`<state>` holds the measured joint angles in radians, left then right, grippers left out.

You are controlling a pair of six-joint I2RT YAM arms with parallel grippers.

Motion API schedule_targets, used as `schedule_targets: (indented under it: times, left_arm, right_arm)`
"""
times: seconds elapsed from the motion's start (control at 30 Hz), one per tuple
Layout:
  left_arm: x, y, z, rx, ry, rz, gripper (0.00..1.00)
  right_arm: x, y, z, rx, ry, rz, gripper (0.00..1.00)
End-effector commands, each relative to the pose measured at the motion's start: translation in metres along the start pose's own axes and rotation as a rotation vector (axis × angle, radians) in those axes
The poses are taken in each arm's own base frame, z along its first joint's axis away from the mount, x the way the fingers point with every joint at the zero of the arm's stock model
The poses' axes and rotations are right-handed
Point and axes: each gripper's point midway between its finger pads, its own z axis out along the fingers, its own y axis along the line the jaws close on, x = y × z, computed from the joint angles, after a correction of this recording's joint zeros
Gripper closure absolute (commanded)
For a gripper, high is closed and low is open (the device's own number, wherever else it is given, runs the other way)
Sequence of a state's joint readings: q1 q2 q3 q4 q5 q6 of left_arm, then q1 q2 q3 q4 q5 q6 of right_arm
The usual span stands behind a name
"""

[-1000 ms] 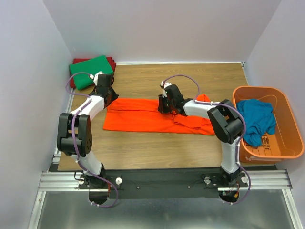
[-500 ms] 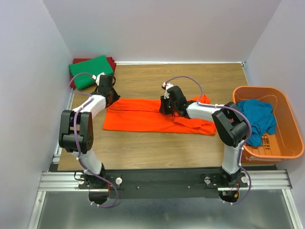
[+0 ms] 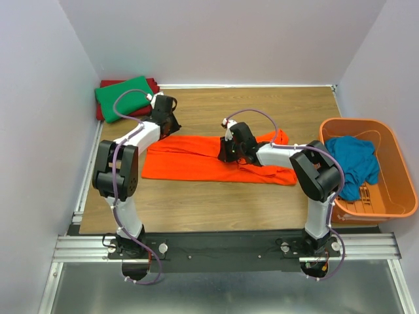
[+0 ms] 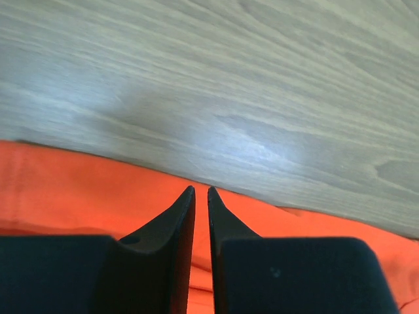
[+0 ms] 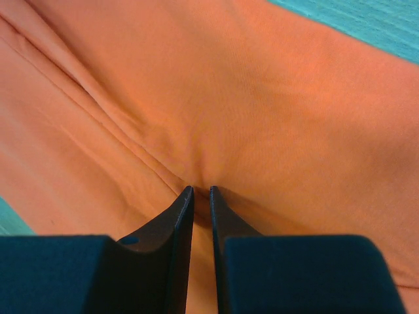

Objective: Fold and stack the t-shirts
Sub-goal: Fold the other side of the tshirt into a rectangle

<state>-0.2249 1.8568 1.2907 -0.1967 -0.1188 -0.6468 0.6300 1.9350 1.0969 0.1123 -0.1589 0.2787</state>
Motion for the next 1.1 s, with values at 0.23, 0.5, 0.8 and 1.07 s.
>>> schedule_targets:
  times: [0.23, 0.5, 0.8, 1.07]
  left_arm:
    - [0.044, 0.012, -0.002, -0.058, 0.054, 0.010, 0.83]
    - [0.066, 0.028, -0.003, -0.078, 0.086, 0.012, 0.88]
    - [0.065, 0.036, -0.023, -0.082, 0.042, -0.009, 0.89]
    - [0.076, 0.050, -0.023, -0.110, 0.038, -0.031, 0.89]
  right_arm:
    - [0.009, 0.004, 0.001, -0.012, 0.014, 0.001, 0.77]
    - [0.008, 0.007, 0.001, -0.022, 0.011, 0.017, 0.77]
    - [0.009, 0.003, 0.000, -0.001, 0.008, 0.028, 0.77]
    - [0.008, 0.004, 0.001, 0.000, 0.007, 0.053, 0.77]
